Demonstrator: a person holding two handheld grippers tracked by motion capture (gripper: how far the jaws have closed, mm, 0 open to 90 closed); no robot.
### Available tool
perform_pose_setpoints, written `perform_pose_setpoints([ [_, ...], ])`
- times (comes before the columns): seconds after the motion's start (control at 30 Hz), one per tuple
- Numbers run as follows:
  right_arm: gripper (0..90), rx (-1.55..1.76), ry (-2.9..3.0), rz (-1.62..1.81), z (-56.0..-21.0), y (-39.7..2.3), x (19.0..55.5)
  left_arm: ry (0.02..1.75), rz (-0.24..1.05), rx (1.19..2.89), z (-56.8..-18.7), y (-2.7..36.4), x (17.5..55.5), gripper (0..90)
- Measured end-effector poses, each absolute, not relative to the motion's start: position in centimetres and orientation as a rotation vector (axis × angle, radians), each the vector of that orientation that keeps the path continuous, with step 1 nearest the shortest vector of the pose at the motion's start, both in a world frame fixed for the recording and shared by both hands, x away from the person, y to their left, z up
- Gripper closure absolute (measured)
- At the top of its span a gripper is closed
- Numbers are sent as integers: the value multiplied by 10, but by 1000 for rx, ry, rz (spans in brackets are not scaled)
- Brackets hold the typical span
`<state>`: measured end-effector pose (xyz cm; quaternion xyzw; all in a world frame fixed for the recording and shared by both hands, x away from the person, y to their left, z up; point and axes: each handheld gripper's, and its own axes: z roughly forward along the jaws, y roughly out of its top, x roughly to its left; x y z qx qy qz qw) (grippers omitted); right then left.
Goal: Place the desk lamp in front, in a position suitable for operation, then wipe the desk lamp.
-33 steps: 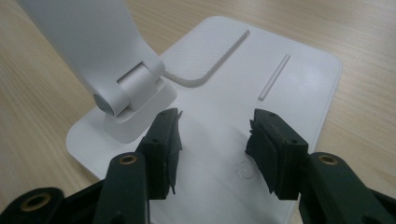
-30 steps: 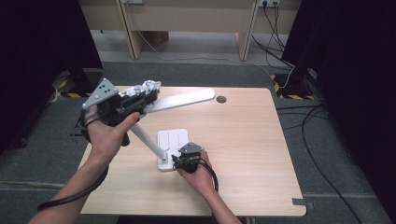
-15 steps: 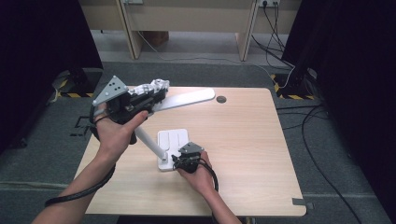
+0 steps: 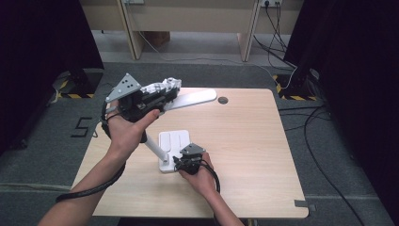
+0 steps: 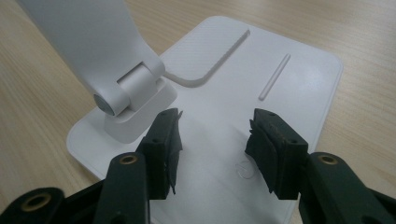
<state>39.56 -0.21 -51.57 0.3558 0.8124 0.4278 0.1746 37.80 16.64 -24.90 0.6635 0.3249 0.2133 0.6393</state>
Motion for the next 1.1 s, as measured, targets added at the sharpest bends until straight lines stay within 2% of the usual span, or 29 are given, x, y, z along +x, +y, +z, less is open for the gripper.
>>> perform_pose_setpoints([
  [1.1,532,1002,2301,1213,-516,-2,395,719,464,1533,-244,142,383,824],
])
